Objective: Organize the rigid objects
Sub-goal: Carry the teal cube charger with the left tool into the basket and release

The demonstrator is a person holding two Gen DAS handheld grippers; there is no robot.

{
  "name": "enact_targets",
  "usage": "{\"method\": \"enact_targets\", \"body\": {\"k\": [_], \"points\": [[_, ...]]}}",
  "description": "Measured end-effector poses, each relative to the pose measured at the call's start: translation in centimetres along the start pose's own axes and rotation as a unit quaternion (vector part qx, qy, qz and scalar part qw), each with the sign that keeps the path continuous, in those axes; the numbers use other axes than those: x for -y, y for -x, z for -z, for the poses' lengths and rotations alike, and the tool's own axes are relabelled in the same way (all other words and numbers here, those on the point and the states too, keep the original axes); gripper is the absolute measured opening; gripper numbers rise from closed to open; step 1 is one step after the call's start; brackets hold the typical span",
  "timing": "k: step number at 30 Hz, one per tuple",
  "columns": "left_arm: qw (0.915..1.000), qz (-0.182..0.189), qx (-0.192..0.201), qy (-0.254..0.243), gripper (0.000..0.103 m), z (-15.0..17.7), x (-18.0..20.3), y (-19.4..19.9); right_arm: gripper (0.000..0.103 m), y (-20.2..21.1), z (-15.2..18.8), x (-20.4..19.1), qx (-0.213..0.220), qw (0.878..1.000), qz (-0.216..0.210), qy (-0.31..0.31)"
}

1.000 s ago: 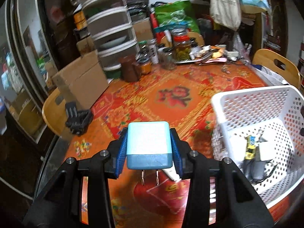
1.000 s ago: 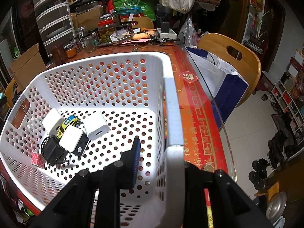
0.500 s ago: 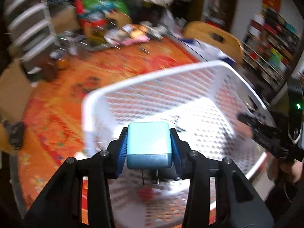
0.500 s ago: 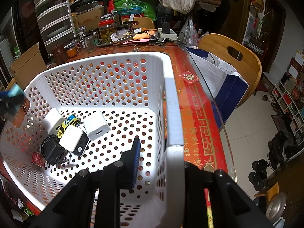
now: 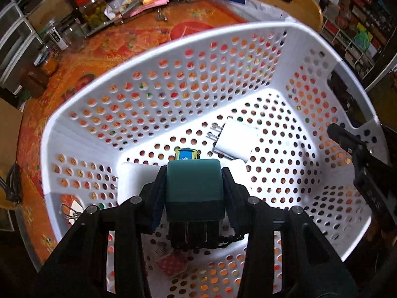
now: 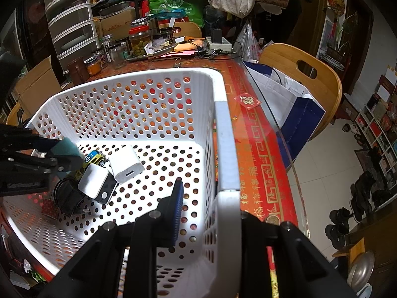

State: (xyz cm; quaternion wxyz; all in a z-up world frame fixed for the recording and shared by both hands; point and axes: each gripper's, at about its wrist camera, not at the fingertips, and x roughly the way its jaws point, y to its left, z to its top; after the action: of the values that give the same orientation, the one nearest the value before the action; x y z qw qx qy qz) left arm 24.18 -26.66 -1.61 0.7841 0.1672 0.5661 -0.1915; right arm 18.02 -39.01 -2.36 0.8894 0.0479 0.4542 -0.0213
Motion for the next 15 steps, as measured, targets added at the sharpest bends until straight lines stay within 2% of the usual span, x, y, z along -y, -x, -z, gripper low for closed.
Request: {"method": "enact_targets", "body": {"k": [6, 9, 11, 12, 14, 15], "points": [[0.999, -0.023, -0.025, -0.03, 0.039, -0.5, 1.4, -0.9, 0.025, -0.1, 0.0, -0.1, 0.0, 1.0, 0.0, -0.001], [0.9995, 0.001, -0.025, -0.02, 0.047, -0.3, 1.0, -0.8, 0.025, -0.1, 0.1, -0.1, 0.0, 1.0, 0.0, 0.0], [0.9991, 0.044, 0.001, -0.002, 0.051, 0.2, -0.1, 0.7, 0.025, -0.2, 0.1, -0.1, 0.0, 1.0, -0.001, 0.0], [0.9984, 0.054, 0.02, 0.002, 0.054, 0.5, -0.7, 1.8, 0.025, -0.2, 0.2, -0.2, 0.0, 1.0, -0.001, 0.0], [0.9958, 0.047, 0.078, 0.011, 0.067, 2.0, -2.6, 5.1, 0.025, -0.2, 0.2, -0.2, -0.001, 1.0, -0.001, 0.0], [0.9939, 0.036, 0.103, 0.017, 0.082, 2.8, -3.6, 6.5, 0.025, -0.2, 0.2, -0.2, -0.001, 1.0, -0.001, 0.001]]}}
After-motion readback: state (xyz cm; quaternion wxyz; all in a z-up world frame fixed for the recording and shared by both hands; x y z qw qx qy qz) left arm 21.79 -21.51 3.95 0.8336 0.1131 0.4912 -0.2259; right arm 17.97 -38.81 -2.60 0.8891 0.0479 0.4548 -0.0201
